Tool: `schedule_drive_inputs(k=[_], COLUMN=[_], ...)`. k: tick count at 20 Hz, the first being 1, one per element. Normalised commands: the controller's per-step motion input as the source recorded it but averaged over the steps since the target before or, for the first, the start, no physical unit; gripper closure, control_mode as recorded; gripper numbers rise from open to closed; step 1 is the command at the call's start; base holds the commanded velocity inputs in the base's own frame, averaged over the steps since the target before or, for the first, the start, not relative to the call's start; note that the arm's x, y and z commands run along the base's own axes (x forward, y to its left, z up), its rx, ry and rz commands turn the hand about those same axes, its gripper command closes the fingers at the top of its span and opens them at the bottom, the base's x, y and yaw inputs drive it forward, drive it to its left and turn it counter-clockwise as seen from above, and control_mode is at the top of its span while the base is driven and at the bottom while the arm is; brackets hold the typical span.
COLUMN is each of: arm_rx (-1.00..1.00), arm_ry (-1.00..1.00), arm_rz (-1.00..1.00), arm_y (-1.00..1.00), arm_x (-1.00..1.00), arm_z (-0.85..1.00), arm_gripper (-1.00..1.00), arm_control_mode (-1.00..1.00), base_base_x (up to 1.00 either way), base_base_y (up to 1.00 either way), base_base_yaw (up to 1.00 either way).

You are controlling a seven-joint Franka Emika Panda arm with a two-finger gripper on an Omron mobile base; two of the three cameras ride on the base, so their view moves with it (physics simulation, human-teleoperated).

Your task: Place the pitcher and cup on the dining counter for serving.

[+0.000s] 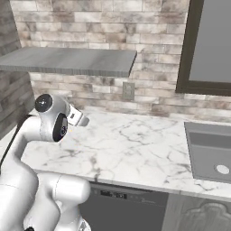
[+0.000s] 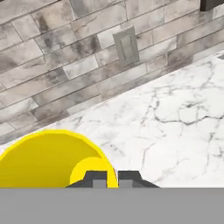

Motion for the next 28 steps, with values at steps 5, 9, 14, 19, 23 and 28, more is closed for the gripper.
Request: schedule_drive_inputs(k=[5,9,14,19,23,28], arm_rx=[0.00,0.00,0.00,0.00,0.00,0.00], arm_ry=[0.00,0.00,0.00,0.00,0.00,0.00], arm_rz=[0.00,0.00,0.00,0.00,0.00,0.00], arm_y=[0.00,0.00,0.00,0.00,0.00,0.00], arm_x=[0.00,0.00,0.00,0.00,0.00,0.00], arm_z=[0.00,0.00,0.00,0.00,0.00,0.00], arm_gripper=[1.00,1.00,1.00,1.00,1.00,1.00], arm_control_mode=[1.00,1.00,1.00,1.00,1.00,1.00], base_base_x=[-0.80,-1.00,-0.81,-0.50,-0.27,-0.16], base_base_y=[-0.71,-0.85,-0.37,-0.14,-0.01,0.00], base_base_yaw=[0.28,0.68,0.92,1.00,1.00,1.00])
